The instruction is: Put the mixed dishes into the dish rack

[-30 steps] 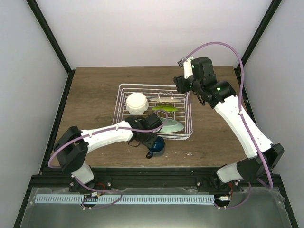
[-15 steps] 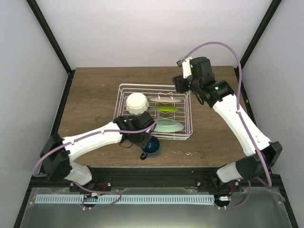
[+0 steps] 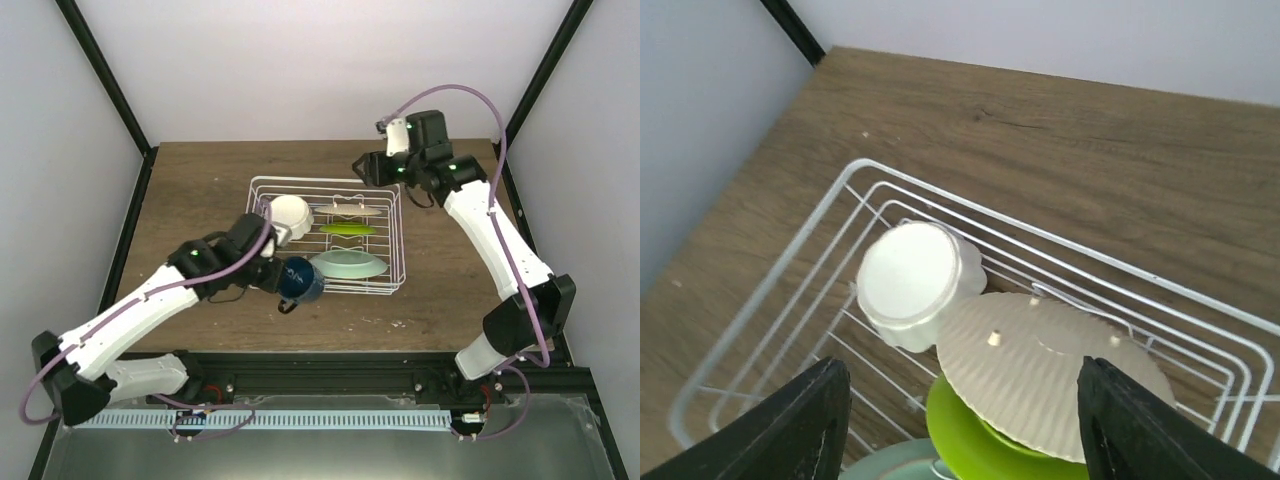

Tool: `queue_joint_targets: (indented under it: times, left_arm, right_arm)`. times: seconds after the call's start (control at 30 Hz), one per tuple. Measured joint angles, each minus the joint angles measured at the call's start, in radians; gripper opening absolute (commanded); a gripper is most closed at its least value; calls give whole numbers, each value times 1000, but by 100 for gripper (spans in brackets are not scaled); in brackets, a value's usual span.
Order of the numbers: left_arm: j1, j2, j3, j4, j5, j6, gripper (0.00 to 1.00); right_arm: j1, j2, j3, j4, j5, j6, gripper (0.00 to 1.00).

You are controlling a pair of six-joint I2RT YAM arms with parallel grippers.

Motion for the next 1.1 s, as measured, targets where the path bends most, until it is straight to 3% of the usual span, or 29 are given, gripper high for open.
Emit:
queue_joint_targets:
  times: [0.17,0.37,0.57,0.7,0.93,1.1]
  left_arm:
    - [177,-102,-11,99,13,-5,0]
    - [391,-117,-115,395,134,-68,0]
    - [411,34,-140,741,258,-146,0]
    - [411,80,-139,948,311,-202,0]
    - [412,99,-132,1148,353,-269,0]
    - [411,158,-132,1263,368,-328,0]
  right_arm:
    - [-143,-1,-64,77,-237,114,61]
    - [-222,-1,-167,228,-525,232,55]
    - [-220,-2,-428,627,-843,471,56]
    - [-220,-2,-557,846,-942,628,56]
    - [-216,10,-575,1059,-1023,751,61]
    - [-200,80,-578,1302,-1072,886,61]
